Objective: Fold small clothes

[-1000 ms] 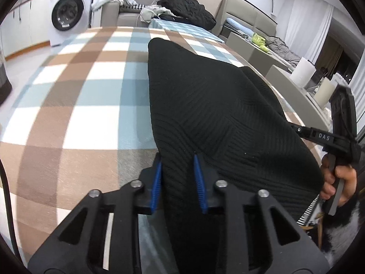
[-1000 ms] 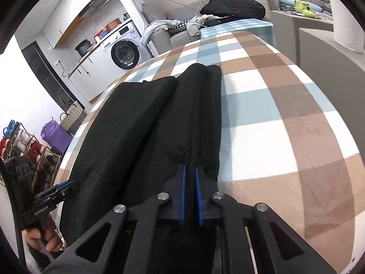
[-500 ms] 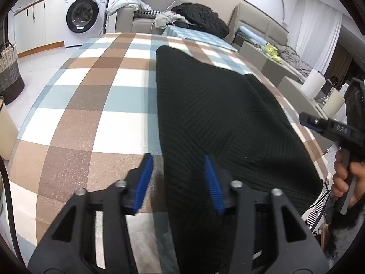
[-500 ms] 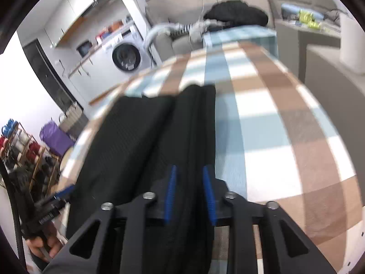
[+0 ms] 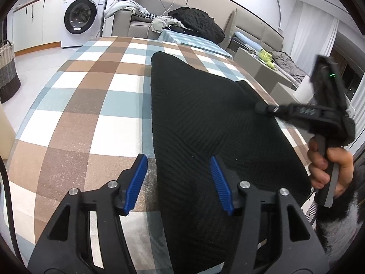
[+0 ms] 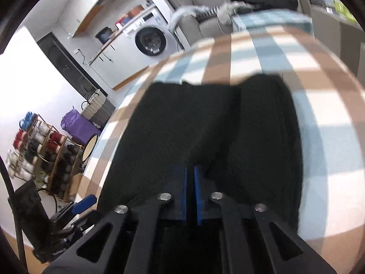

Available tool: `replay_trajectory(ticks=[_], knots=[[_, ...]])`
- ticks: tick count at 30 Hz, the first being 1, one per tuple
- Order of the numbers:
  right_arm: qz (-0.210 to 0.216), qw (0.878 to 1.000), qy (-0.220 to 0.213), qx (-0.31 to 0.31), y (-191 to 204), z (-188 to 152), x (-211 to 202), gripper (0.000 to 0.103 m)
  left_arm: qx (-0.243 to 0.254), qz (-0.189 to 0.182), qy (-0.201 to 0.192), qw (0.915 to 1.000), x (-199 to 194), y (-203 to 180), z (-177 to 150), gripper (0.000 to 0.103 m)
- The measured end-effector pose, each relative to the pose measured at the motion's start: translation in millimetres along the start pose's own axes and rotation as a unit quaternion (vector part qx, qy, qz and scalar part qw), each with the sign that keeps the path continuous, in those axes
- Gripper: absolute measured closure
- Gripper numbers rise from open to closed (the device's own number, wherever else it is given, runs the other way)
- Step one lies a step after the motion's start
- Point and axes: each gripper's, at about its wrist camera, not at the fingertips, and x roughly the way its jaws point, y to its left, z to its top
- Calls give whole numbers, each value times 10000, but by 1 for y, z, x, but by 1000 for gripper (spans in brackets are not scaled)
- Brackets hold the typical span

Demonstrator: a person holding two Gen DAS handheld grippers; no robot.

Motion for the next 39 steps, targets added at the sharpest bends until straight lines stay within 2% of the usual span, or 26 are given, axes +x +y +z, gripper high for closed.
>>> replay_trajectory(ticks=[3,7,9,13,14,16,19,20,23,25,28,30,31,34,36,39], knots=[[-129,9987,-382,-310,11,3,-26,99,-45,-43,27,10000,-2,0,0,48],[-724,9971,-91,-199,-7,-1,-15,99,-34,-61,93,9999,0,-1,-1,47],[-830,9965,134,-36,-21,-4,-2,98,-14,-61,129,9999,1,-1,-2,47],[-470,9972,469,349,-35,-9,-1,89,33,-50,184,9998,2,-3,-5,47],[-286,9979,485,327,-32,-15,-11,88,36,-50,180,9998,1,-3,-6,47],[77,9984,521,192,-22,-30,-29,75,26,-59,186,9998,2,-3,-6,47],[513,9969,592,-15,-6,-59,-52,66,27,-85,183,9998,1,-3,-8,47],[577,9964,616,-104,0,-66,-56,65,31,-99,186,9998,1,-4,-9,47],[238,9962,687,-473,11,-84,-54,66,38,-128,194,9997,0,-5,-9,47],[416,9956,594,-594,15,-90,-55,98,41,-136,180,9997,-2,-6,-9,47],[844,9949,140,-539,16,-89,-78,98,42,-123,137,9998,-6,-7,-10,47],[1006,9946,201,-151,3,-91,-81,98,40,-130,136,9998,-5,-7,-9,47],[994,9947,277,10,-5,-95,-77,98,46,-131,145,9998,-6,-7,-8,47],[572,9956,639,369,-25,-108,-58,97,82,-185,174,9996,-7,-11,-10,47],[627,9949,660,441,-27,-108,-58,90,148,-225,189,9995,-9,-16,-13,47],[578,9967,554,164,-20,-106,-70,77,310,-255,190,9990,-15,-24,-21,47]])
